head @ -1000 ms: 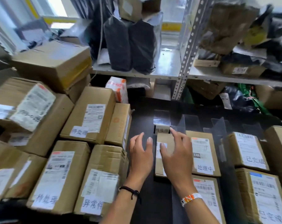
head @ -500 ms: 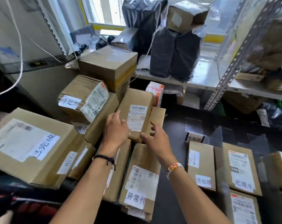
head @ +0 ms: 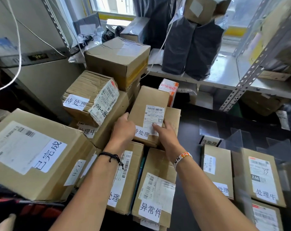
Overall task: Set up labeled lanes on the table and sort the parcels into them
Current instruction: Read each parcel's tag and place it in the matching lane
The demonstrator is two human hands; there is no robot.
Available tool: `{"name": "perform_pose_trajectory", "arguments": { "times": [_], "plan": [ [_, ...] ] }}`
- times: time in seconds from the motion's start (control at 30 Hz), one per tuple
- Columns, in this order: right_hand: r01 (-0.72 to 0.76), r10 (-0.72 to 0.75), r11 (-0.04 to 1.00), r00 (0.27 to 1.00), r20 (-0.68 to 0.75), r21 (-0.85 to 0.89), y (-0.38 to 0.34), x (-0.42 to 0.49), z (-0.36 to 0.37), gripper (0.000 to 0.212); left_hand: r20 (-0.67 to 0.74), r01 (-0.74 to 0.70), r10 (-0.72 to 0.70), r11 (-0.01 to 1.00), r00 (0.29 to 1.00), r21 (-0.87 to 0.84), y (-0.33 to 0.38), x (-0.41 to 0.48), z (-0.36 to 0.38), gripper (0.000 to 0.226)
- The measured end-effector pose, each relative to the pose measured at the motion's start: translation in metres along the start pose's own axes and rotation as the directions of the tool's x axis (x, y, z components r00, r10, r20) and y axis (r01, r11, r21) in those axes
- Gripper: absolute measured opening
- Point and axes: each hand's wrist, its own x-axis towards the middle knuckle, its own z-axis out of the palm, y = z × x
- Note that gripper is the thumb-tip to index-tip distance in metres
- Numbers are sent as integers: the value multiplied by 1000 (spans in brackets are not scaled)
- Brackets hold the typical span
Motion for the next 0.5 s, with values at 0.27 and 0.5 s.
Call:
{"name": "perform_pose_trajectory", "arguments": {
  "times": [0.27,0.5],
  "plan": [
    [77,-81,991,996,31,109,10,-11,-1,42,3,-40,41,983,999,-179,-3,-13,8,63],
    [138,-159,952,986,57,273,3,-21,-7,59,-52,-191,184,957,981,-217,8,-25,12,71]
  ]
}}
